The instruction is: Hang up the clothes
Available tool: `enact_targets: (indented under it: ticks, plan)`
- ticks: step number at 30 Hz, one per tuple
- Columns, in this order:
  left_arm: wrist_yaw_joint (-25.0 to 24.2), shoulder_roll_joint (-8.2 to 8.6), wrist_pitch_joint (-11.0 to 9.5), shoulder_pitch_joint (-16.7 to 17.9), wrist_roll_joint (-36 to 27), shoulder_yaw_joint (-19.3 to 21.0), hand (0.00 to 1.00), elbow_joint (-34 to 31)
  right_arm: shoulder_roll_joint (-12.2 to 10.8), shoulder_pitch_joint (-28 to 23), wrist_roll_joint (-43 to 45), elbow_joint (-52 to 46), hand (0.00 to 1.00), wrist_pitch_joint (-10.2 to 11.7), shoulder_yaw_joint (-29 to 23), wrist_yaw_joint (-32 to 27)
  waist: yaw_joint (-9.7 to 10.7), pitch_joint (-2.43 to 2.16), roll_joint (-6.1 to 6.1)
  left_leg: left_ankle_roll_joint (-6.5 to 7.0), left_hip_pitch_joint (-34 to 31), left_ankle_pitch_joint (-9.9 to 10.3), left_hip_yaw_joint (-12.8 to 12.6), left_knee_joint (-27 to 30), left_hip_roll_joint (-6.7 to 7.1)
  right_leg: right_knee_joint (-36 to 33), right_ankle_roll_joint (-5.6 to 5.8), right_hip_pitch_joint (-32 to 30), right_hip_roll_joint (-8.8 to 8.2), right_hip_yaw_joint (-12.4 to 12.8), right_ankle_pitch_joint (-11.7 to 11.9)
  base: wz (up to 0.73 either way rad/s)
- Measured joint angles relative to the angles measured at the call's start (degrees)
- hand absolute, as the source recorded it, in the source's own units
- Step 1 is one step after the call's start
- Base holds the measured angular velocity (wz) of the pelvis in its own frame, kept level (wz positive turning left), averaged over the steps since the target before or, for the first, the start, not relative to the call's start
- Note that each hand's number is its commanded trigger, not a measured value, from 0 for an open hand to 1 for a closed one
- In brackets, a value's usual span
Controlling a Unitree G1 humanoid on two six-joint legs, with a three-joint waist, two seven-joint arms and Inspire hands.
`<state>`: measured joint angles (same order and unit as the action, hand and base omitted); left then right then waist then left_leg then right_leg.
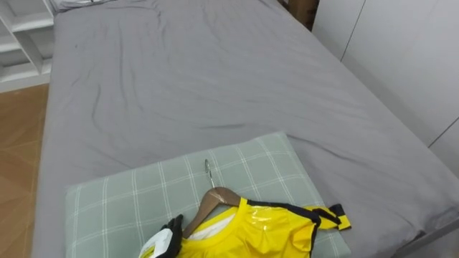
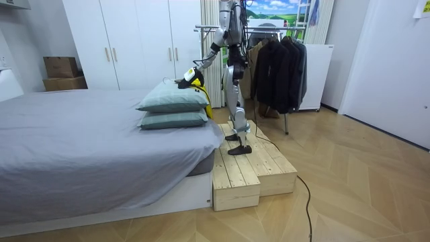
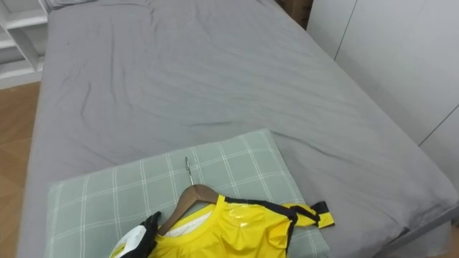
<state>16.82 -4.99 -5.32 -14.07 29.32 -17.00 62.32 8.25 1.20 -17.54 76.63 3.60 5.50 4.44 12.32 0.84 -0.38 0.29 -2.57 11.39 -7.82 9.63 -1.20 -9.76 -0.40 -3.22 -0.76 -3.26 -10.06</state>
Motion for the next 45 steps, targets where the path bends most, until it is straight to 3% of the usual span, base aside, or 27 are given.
enact_targets:
  ticks: [8,12,20,29,34,38,43,45]
  plan:
    - [0.0,0.39,-0.1,-1.6,-1.3,0.0,0.00,2.6,0.0,0.2,-0.1,-0.1,0.00,-0.1,0.1,0.0,-0.1,0.04,-0.31,0.02,-1.0,0.0,-0.1,0.0,-0.05,-0.1,-0.06,-1.0,0.04,0.0,0.2,0.00]
    - [0.5,0.20,-1.4,-2.2,-1.6,0.2,0.00,5.1,-0.4,0.1,-0.1,-0.2,0.00,0.0,0.1,-0.6,-0.3,0.08,-1.07,0.02,-0.8,0.0,-0.4,0.0,-0.13,0.0,-0.08,-1.0,0.08,0.2,0.2,-0.04]
    - [3.0,0.60,-1.8,-2.5,-4.8,0.6,0.00,6.6,-0.9,0.8,-0.3,-0.3,0.00,-1.4,2.0,-0.8,-0.6,-0.39,-2.06,0.01,-1.0,0.0,-1.4,0.1,-0.20,-0.2,-0.11,-1.6,0.15,1.0,0.4,-0.05]
    - [5.2,1.05,-2.6,-2.5,-9.7,0.6,0.00,7.1,-0.9,2.0,-0.2,-0.2,0.00,-2.1,2.8,-2.2,-0.5,-0.41,-2.09,0.02,-1.0,0.0,-1.8,0.2,-0.36,-0.2,-0.22,-1.9,0.30,1.5,0.6,-0.03]
    - [5.6,1.35,-2.5,-2.5,-9.5,1.0,0.00,7.2,-1.0,1.9,-0.3,-0.3,0.00,-2.5,3.4,-2.9,-1.4,-0.44,-2.32,-0.10,-0.7,-0.1,-2.4,0.1,-0.54,-0.3,-0.30,-2.0,0.47,2.0,0.7,-0.06]
    - [6.4,1.28,-2.4,-2.4,-9.5,1.0,0.00,7.2,-1.4,1.7,-0.2,-0.5,0.00,-3.0,3.7,-3.0,-1.8,-0.85,-3.13,-0.31,-0.8,-0.2,-2.5,0.1,-0.88,-0.2,-0.50,-2.0,0.75,1.9,0.8,0.00]
    - [6.8,1.27,-2.1,-2.4,-9.5,1.0,0.00,7.2,-1.4,1.7,-0.5,-0.7,0.00,-3.6,4.6,-3.1,-1.7,-0.88,-3.17,-0.54,-0.7,-0.4,-2.8,0.1,-1.09,-0.2,-0.62,-2.0,0.92,1.9,0.9,0.00]
    - [7.0,1.27,-2.1,-2.4,-9.5,1.0,0.50,7.4,-1.4,1.7,-0.7,-0.7,0.00,-3.7,4.6,-3.0,-1.7,-0.86,-3.13,-0.58,-0.7,-0.4,-2.8,0.1,-1.14,-0.2,-0.70,-2.0,0.98,2.0,0.9,0.00]
